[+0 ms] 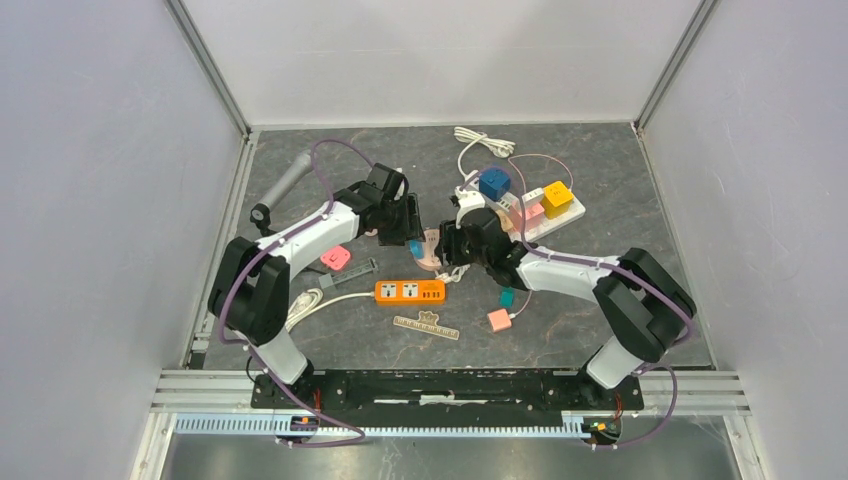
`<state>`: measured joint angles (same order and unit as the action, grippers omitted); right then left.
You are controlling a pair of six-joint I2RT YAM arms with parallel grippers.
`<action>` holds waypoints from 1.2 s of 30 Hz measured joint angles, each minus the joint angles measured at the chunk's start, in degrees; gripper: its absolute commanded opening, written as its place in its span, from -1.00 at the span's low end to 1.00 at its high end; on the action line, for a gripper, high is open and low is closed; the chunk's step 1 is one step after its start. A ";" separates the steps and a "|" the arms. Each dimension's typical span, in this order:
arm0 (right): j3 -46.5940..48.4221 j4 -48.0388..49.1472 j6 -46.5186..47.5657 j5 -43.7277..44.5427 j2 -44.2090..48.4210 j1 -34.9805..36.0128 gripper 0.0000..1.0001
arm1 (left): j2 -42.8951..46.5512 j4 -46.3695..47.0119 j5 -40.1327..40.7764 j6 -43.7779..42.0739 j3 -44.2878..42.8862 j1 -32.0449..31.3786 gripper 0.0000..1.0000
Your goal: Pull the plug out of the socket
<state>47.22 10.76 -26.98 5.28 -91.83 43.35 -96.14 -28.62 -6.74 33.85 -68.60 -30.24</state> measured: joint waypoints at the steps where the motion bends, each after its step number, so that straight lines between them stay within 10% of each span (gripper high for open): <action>1: 0.22 -0.02 0.00 0.63 -0.57 0.00 0.14 | -0.11 -0.02 0.02 0.02 0.00 0.00 0.17; 21: 3.96 -0.70 2.14 4.74 -8.09 1.22 -0.11 | -0.81 -1.36 -0.42 1.64 0.15 0.33 -0.95; 31: 11.15 -7.54 1.75 5.35 -11.69 2.10 -0.01 | -1.33 -6.27 1.03 -2.34 -2.19 0.55 -0.95; 36: 12.39 -7.76 1.73 3.87 -12.81 1.18 -0.08 | -1.95 -7.15 0.87 -3.10 -3.02 0.55 0.09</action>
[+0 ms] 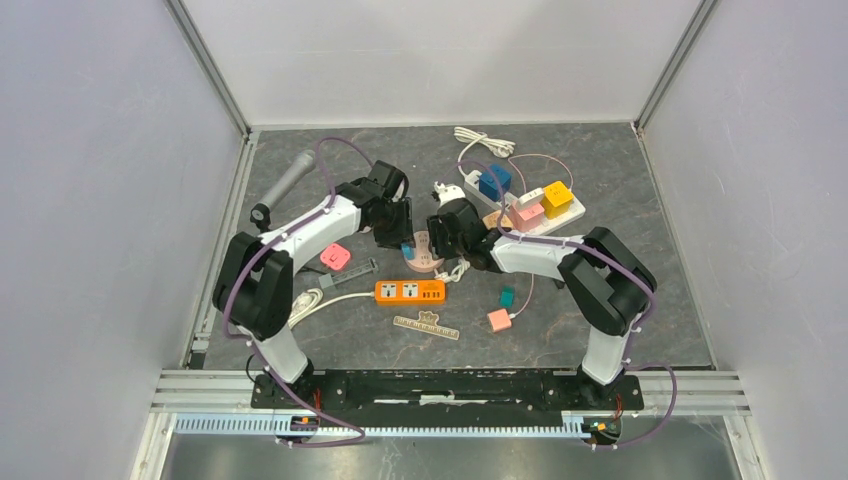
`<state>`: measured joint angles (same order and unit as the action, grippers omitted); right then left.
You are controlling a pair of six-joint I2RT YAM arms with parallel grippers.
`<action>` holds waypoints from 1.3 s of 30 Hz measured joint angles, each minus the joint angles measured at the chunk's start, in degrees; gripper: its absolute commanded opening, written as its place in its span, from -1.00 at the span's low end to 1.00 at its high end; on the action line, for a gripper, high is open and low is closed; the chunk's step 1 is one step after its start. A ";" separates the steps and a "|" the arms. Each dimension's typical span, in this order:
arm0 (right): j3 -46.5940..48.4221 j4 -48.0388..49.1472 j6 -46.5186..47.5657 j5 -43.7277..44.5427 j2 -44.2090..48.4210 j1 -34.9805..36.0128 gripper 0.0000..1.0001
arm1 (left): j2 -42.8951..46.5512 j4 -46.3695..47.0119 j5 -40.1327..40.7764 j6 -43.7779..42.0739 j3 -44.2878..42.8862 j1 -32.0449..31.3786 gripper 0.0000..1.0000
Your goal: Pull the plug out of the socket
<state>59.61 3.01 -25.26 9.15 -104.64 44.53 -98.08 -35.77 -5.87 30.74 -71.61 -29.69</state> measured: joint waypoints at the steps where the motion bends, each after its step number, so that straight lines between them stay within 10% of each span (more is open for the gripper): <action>1: 0.00 0.24 -0.04 -0.11 -0.09 -0.11 -0.09 | -0.31 -0.35 -0.15 -0.33 -0.24 -0.04 0.08; 7: -1.25 2.47 -0.04 0.02 -0.09 0.15 -0.15 | -2.95 -2.23 -0.09 -1.46 -1.14 -0.31 -0.95; 39: -3.93 8.74 -0.20 8.68 -0.55 3.85 -0.51 | -3.30 -6.32 6.88 -1.05 -3.45 -2.82 -0.96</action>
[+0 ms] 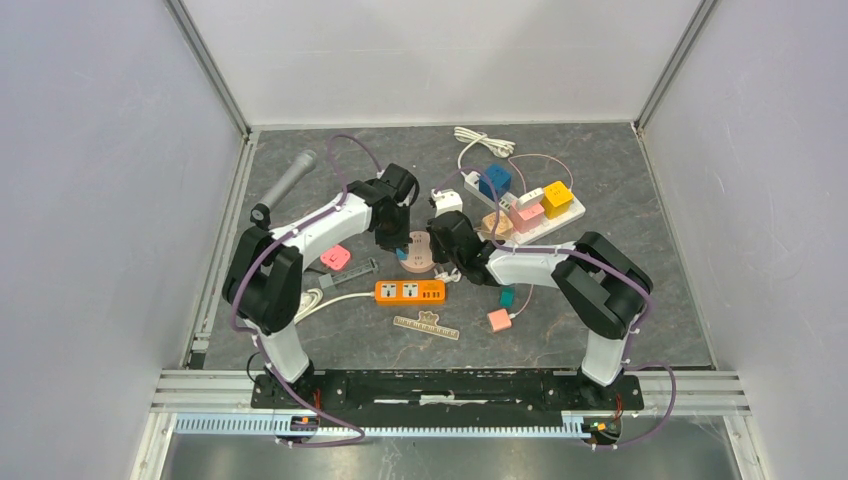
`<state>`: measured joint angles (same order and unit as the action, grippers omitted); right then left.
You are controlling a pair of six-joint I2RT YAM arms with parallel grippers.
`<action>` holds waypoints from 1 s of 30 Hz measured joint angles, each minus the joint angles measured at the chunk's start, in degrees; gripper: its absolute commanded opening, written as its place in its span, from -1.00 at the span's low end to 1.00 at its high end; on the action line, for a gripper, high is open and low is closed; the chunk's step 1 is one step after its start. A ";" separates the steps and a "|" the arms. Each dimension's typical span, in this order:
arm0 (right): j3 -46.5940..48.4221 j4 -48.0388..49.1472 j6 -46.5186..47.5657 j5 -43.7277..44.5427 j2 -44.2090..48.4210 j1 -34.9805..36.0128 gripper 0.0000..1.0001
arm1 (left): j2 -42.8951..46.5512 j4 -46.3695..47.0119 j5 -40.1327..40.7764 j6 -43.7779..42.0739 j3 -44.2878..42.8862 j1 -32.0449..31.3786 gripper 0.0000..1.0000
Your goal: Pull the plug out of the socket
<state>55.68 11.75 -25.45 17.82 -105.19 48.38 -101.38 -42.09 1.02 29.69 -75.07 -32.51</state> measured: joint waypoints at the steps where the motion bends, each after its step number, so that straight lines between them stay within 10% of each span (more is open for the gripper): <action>1: 0.00 0.00 -0.02 0.02 0.00 0.00 -0.51 | 0.00 0.00 0.15 0.02 0.00 -0.04 -0.95; 30: -1.62 3.45 -0.07 -1.51 0.13 0.13 -0.51 | 1.79 0.66 -7.15 0.00 1.77 4.98 -0.96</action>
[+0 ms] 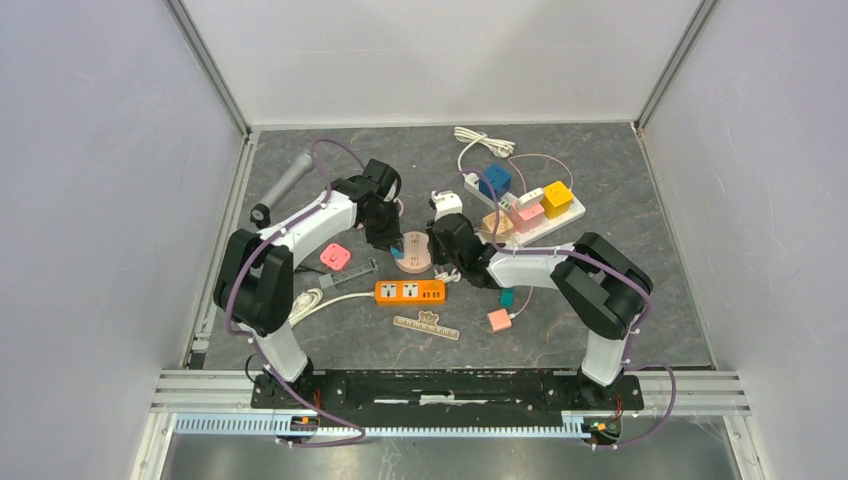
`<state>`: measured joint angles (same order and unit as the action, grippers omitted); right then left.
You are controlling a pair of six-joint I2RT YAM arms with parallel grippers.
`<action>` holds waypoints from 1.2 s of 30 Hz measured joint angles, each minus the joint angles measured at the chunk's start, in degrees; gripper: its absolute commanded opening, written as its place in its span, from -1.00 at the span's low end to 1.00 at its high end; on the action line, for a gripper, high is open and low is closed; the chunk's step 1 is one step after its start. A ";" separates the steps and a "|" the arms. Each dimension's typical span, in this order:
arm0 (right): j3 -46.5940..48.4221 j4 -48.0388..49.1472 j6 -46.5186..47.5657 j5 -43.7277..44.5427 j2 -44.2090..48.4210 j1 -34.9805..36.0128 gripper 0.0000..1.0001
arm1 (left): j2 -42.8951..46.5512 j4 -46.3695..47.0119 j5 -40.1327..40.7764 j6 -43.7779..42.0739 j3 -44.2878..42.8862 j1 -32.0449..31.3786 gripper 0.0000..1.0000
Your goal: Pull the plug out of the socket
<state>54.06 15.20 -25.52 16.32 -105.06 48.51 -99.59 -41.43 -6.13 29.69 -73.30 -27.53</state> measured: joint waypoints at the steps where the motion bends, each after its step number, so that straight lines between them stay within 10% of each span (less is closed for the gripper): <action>1: -0.11 0.00 0.00 0.15 0.07 0.07 -0.51 | 0.09 0.13 -0.42 0.02 0.20 0.28 -0.95; 28: -0.09 0.04 1.81 1.46 0.13 0.46 -0.51 | -0.07 0.17 -5.84 -0.85 -0.44 1.84 -0.95; 36: 0.11 -0.90 0.17 -4.39 0.48 -0.28 0.02 | -0.24 -0.02 -1.88 -0.85 0.04 0.20 -0.95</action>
<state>54.17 14.31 -25.34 11.92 -104.57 48.23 -99.83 -41.45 -8.01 28.84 -73.25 -27.33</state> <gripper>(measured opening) 0.438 0.222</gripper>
